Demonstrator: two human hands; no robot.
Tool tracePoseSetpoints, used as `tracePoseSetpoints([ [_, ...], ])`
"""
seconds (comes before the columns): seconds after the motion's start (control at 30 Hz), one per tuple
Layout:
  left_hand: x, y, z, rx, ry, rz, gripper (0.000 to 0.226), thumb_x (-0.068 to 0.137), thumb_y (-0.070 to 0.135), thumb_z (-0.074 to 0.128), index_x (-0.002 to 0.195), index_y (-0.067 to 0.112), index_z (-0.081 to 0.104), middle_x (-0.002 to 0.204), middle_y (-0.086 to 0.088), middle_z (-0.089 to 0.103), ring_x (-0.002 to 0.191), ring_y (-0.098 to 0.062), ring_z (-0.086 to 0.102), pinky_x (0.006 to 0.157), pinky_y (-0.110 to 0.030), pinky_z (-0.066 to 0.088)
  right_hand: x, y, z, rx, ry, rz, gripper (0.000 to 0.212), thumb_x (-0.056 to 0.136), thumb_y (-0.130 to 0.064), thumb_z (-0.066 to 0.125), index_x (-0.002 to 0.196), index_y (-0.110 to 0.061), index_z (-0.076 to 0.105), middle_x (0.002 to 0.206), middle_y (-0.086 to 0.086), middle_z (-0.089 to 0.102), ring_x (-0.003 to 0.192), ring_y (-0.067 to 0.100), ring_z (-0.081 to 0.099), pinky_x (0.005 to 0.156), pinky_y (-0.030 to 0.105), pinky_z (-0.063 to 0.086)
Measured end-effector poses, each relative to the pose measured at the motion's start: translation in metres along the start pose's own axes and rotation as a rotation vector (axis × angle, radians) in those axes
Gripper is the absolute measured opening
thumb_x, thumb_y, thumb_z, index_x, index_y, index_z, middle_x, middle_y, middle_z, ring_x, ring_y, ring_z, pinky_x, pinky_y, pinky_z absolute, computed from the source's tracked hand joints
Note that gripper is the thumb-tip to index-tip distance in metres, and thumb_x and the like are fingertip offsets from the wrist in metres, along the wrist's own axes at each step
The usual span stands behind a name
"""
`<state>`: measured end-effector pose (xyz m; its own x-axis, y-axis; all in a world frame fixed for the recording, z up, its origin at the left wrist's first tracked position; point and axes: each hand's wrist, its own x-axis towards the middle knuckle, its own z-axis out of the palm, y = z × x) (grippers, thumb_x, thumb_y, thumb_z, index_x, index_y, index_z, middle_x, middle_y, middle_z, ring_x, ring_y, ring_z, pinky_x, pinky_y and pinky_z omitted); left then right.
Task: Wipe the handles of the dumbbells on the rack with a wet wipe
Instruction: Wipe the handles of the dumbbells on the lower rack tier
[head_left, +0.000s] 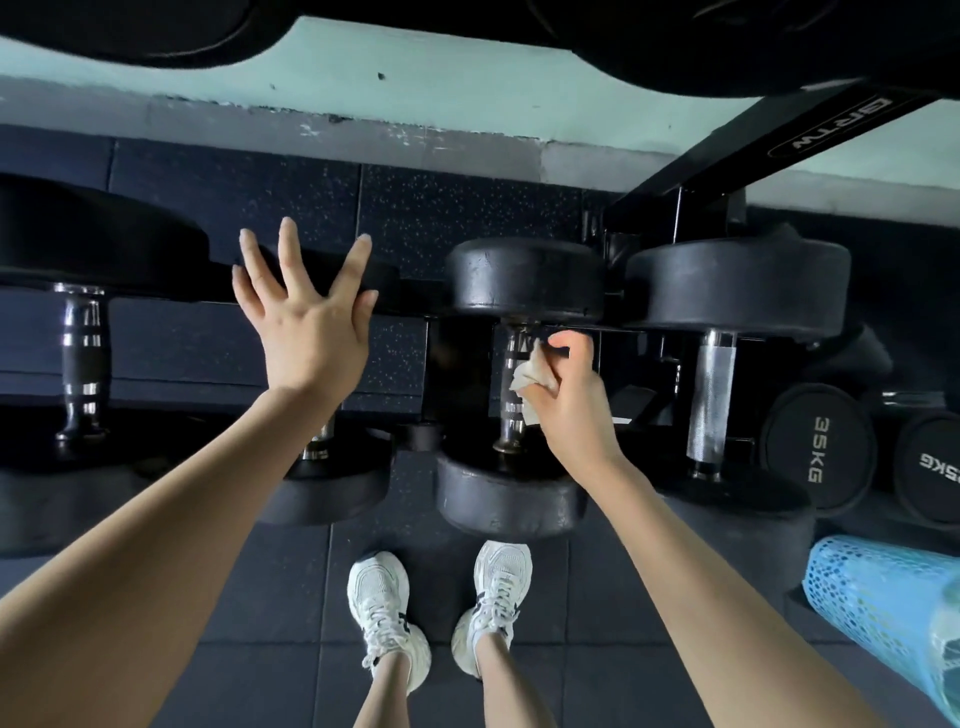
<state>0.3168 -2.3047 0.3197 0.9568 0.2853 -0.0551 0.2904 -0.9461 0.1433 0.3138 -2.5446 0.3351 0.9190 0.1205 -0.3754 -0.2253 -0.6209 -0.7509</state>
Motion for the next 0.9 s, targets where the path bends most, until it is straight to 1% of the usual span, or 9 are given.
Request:
tracePoseSetpoints([
  [0.13,0.0,-0.003,-0.005,-0.029,-0.048,0.007,0.046,0.099,0.039,0.038,0.144,0.04,0.031,0.155,-0.023,0.009,0.138,-0.055,-0.001,0.11,-0.064,0.007,0.0,-0.001,-0.006,-0.108,0.033,-0.073,0.011,0.083,-0.009,0.066,0.094,-0.012,0.063,0.07,-0.012,0.06,0.065,-0.002,0.055,0.064,0.016,0.042],
  [0.27,-0.012,-0.01,-0.022,-0.239,0.03,0.009,0.043,0.092,0.021,0.05,0.135,0.021,0.051,0.148,-0.026,0.03,0.135,-0.053,0.021,0.11,-0.058,0.022,-0.013,-0.01,-0.009,-0.027,0.06,-0.036,0.024,0.085,-0.009,0.065,0.108,-0.012,0.07,0.092,-0.011,0.069,0.079,-0.01,0.06,0.077,0.009,0.045],
  [0.37,-0.043,-0.005,-0.035,-0.37,0.169,-0.094,0.034,0.085,0.01,0.051,0.116,0.011,0.065,0.126,-0.021,0.054,0.114,-0.042,0.049,0.098,-0.042,0.038,-0.023,-0.018,-0.012,-0.007,-0.003,-0.004,0.027,0.088,-0.009,0.062,0.115,-0.012,0.067,0.103,-0.007,0.069,0.09,-0.004,0.063,0.086,0.012,0.047],
  [0.43,-0.069,0.005,-0.04,-0.438,0.199,-0.145,0.03,0.081,0.006,0.053,0.106,0.01,0.068,0.11,-0.015,0.061,0.099,-0.036,0.055,0.088,-0.031,0.037,-0.026,-0.023,-0.015,-0.024,-0.048,0.025,0.029,0.09,-0.009,0.059,0.118,-0.012,0.065,0.104,-0.008,0.069,0.093,-0.002,0.062,0.089,0.017,0.049],
  [0.5,-0.094,0.016,-0.039,-0.522,0.183,-0.179,0.025,0.08,0.004,0.054,0.099,0.01,0.069,0.1,-0.011,0.062,0.091,-0.032,0.057,0.081,-0.023,0.034,-0.027,-0.028,-0.018,-0.071,-0.073,0.022,0.03,0.091,-0.007,0.056,0.12,-0.012,0.064,0.105,-0.007,0.068,0.091,-0.003,0.06,0.087,0.011,0.047],
  [0.63,-0.126,0.041,-0.031,-0.69,0.036,-0.301,0.025,0.085,0.021,0.054,0.104,0.01,0.067,0.101,-0.007,0.061,0.089,-0.028,0.06,0.081,-0.031,0.047,-0.024,-0.043,-0.027,-0.209,-0.136,-0.103,0.029,0.093,-0.009,0.052,0.119,-0.014,0.065,0.089,-0.005,0.069,0.076,-0.003,0.058,0.072,-0.001,0.038],
  [0.77,-0.148,0.081,-0.022,-0.694,-0.029,-0.358,0.049,0.087,0.049,0.049,0.114,0.01,0.061,0.11,-0.007,0.06,0.101,-0.025,0.058,0.089,-0.032,0.044,-0.008,-0.05,-0.034,-0.389,-0.254,-0.294,0.029,0.094,-0.009,0.051,0.121,-0.01,0.063,0.118,-0.004,0.065,0.11,0.003,0.056,0.089,0.0,0.034],
  [0.83,-0.156,0.102,-0.012,-0.659,-0.031,-0.396,0.056,0.087,0.053,0.043,0.117,0.008,0.06,0.114,-0.009,0.06,0.105,-0.027,0.057,0.092,-0.035,0.045,0.004,-0.049,-0.037,-0.43,-0.354,-0.375,0.03,0.094,-0.007,0.051,0.122,-0.01,0.062,0.119,-0.009,0.061,0.116,0.004,0.052,0.092,-0.003,0.03],
  [0.9,-0.159,0.119,0.001,-0.639,-0.04,-0.52,0.06,0.088,0.054,0.039,0.121,0.007,0.058,0.121,-0.012,0.059,0.113,-0.029,0.054,0.097,-0.04,0.045,0.02,-0.042,-0.037,-0.545,-0.478,-0.506,0.032,0.094,-0.005,0.049,0.125,-0.008,0.059,0.128,0.001,0.058,0.124,0.012,0.049,0.1,0.003,0.027],
])
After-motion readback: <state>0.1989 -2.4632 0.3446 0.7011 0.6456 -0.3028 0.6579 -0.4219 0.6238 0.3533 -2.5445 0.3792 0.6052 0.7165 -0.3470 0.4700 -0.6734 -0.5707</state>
